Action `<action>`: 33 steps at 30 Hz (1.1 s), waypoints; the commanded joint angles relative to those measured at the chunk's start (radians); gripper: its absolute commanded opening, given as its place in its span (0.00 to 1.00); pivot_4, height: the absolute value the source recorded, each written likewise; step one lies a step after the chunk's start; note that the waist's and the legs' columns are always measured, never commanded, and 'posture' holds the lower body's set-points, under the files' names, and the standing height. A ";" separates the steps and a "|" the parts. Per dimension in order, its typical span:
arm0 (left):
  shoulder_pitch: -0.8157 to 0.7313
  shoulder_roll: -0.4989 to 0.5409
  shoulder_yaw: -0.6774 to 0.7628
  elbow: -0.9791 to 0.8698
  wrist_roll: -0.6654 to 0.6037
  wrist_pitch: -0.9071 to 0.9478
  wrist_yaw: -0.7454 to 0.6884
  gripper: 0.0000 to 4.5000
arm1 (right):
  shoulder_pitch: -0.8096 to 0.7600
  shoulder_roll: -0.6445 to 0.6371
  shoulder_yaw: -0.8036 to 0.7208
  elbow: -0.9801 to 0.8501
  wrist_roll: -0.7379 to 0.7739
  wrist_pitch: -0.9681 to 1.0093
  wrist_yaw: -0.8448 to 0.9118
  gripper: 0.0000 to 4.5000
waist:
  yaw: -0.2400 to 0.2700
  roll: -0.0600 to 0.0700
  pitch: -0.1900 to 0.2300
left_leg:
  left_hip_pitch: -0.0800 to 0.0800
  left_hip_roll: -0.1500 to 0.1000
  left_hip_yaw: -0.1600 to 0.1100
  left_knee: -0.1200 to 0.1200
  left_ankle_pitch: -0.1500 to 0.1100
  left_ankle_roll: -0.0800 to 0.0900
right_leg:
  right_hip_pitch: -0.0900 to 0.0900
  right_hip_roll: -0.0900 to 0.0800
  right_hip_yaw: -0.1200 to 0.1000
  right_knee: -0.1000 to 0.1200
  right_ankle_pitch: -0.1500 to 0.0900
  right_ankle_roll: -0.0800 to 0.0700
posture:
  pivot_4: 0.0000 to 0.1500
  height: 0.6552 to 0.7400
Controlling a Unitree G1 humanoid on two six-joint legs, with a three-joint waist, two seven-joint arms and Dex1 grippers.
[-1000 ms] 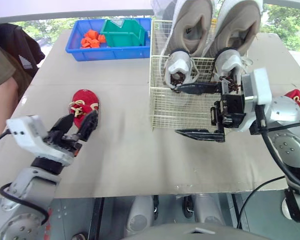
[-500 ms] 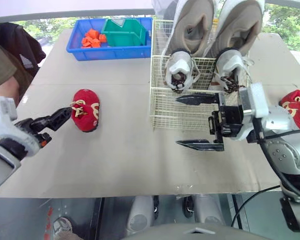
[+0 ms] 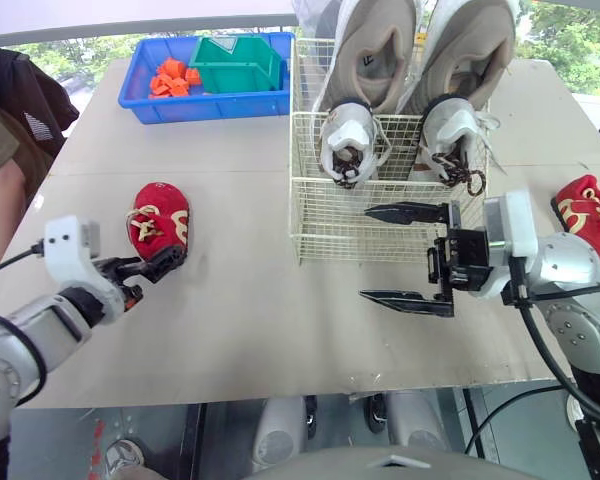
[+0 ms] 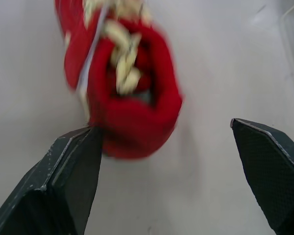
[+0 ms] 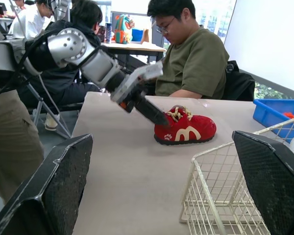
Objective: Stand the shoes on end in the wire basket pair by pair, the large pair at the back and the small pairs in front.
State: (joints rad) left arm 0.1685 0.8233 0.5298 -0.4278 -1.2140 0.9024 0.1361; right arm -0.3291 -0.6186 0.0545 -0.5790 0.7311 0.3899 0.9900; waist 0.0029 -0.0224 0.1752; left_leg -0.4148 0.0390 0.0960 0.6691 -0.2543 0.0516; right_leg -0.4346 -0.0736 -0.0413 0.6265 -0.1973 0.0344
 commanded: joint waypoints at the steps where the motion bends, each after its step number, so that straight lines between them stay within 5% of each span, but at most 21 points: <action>1: -0.040 -0.067 -0.052 -0.009 0.154 -0.092 0.016 0.95 | -0.015 -0.012 -0.040 -0.021 0.023 -0.003 0.005 1.00 | 0.003 -0.001 -0.001 | 0.000 0.000 0.000 0.000 0.000 0.000 | 0.000 0.000 0.000 0.000 0.000 -0.001 | 1.00 1.00; 4: -0.071 -0.133 -0.076 0.015 0.237 -0.139 0.001 0.76 | -0.031 -0.015 -0.033 -0.012 0.019 -0.003 0.010 1.00 | 0.010 -0.003 -0.001 | 0.000 0.000 0.000 0.001 -0.002 0.004 | 0.000 0.000 0.000 0.000 0.001 -0.002 | 1.00 1.00; 9: -0.071 -0.187 -0.095 0.021 0.335 -0.191 -0.081 0.27 | -0.042 -0.029 -0.039 -0.008 0.026 0.007 0.020 1.00 | 0.012 -0.002 -0.001 | 0.000 0.000 -0.001 0.001 -0.002 0.003 | 0.000 -0.003 -0.001 0.000 0.002 -0.003 | 1.00 1.00; 12: -0.063 -0.222 -0.086 0.008 0.396 -0.243 -0.113 0.12 | -0.050 -0.031 -0.039 0.001 0.028 0.008 0.021 1.00 | 0.012 -0.002 -0.001 | -0.001 0.000 -0.001 0.001 -0.001 0.003 | 0.000 -0.003 -0.001 0.000 0.002 -0.003 | 1.00 1.00; 21: -0.122 -0.311 -0.050 -0.131 0.602 -0.603 -0.239 0.08 | -0.147 0.011 -0.033 0.074 0.018 0.018 -0.006 1.00 | 0.010 -0.003 -0.001 | -0.001 0.000 -0.002 0.002 0.001 0.008 | 0.000 -0.004 -0.002 0.000 0.002 -0.003 | 1.00 1.00; 28: -0.125 -0.173 -0.035 -0.228 0.635 -0.783 -0.563 0.08 | -0.378 -0.030 -0.058 0.189 0.014 0.102 -0.013 1.00 | 0.007 -0.003 -0.001 | -0.002 0.000 -0.001 0.002 0.001 0.009 | 0.000 -0.004 -0.001 0.000 0.002 -0.003 | 1.00 1.00; 33: -0.090 -0.033 0.012 -0.183 0.602 -0.927 -0.932 0.08 | -0.655 -0.132 -0.065 0.371 0.094 0.265 0.130 1.00 | 0.005 -0.001 0.000 | -0.002 0.000 0.000 0.001 0.001 0.009 | -0.001 -0.003 -0.001 -0.001 0.002 -0.003 | 1.00 1.00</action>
State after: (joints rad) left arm 0.0767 0.7653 0.5120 -0.6044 -0.5908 0.0363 -0.6864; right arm -0.9312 -0.7336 0.0236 -0.2308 0.7871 0.6138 1.0745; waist 0.0077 -0.0231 0.1756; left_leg -0.4169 0.0393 0.0963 0.6702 -0.2535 0.0605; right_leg -0.4363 -0.0765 -0.0425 0.6259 -0.1953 0.0314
